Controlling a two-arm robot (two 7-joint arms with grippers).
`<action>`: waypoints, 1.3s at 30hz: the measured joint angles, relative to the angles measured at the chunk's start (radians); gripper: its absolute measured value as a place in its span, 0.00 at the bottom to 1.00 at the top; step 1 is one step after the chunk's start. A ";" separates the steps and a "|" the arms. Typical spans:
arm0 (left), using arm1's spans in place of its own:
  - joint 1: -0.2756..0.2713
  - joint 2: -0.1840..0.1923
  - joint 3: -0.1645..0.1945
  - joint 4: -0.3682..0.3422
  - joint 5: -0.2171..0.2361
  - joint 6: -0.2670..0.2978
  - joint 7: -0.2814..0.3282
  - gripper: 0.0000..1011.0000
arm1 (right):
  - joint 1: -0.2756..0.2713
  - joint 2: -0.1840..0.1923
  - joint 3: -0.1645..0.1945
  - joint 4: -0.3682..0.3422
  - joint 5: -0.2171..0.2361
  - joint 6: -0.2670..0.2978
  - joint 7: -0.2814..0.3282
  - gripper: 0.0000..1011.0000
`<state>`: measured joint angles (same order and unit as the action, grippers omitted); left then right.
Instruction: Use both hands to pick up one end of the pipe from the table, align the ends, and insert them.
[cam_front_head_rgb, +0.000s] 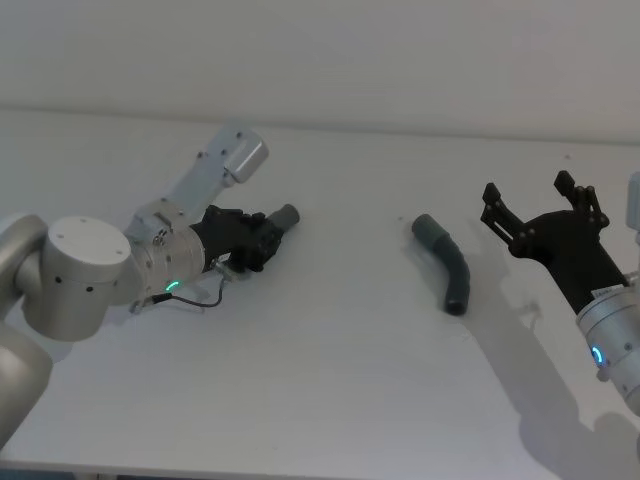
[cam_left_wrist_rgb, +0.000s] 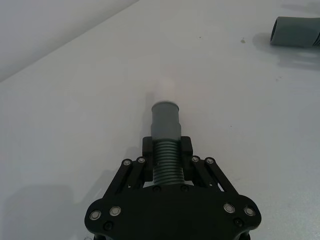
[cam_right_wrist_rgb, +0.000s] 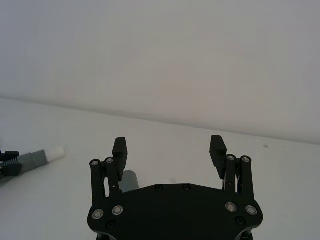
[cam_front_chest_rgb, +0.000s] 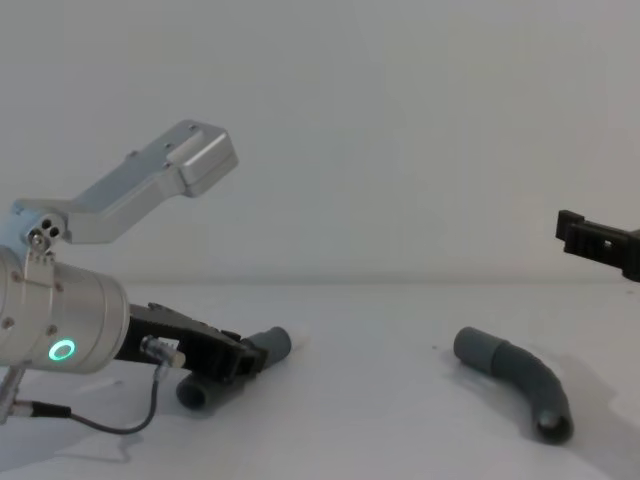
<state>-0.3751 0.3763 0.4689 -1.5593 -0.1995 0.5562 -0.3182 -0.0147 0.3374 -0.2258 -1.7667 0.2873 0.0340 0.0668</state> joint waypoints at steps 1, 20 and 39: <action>0.000 0.000 0.000 0.000 0.000 0.000 0.000 0.30 | 0.000 0.000 0.000 0.000 0.000 0.000 0.000 0.99; 0.000 0.000 0.000 0.000 0.000 0.001 0.000 0.30 | 0.014 0.012 -0.007 -0.029 0.046 0.094 0.063 0.99; 0.000 0.000 0.000 0.000 0.000 0.001 0.000 0.30 | 0.063 -0.002 -0.056 -0.053 0.068 0.346 0.064 0.99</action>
<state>-0.3751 0.3761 0.4691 -1.5592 -0.1994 0.5575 -0.3181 0.0484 0.3351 -0.2814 -1.8195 0.3548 0.3805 0.1306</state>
